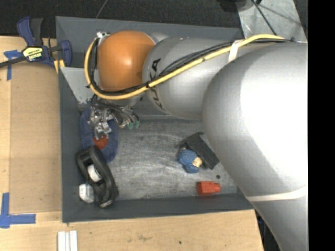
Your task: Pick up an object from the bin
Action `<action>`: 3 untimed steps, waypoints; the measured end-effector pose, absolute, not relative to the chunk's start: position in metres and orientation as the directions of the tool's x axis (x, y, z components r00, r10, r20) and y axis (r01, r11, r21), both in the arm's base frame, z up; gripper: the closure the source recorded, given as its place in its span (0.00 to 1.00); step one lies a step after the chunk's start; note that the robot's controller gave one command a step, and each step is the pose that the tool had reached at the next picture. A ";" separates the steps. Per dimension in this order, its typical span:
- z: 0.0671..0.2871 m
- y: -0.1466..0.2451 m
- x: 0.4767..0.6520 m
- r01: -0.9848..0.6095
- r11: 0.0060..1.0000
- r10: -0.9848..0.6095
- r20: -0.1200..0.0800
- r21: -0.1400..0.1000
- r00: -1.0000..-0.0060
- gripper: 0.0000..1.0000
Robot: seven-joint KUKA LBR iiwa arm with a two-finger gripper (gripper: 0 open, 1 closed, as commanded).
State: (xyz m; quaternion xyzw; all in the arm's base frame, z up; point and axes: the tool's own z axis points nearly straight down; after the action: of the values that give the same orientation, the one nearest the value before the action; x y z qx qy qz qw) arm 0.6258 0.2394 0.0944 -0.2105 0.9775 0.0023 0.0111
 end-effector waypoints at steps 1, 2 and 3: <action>0.234 0.236 0.630 -0.457 0.889 -0.457 -0.014 -0.002 -0.889 1.00; 0.134 0.238 0.611 -0.680 0.734 -0.680 -0.022 -0.008 -0.733 1.00; 0.138 0.239 0.615 -0.677 0.736 -0.677 -0.037 -0.013 -0.735 0.00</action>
Offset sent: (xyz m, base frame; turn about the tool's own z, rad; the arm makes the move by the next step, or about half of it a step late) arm 0.0016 -0.0044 0.1329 -0.0515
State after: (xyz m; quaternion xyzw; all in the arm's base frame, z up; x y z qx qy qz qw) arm 0.6146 0.2391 0.1382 -0.3633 0.9315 0.0007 0.0195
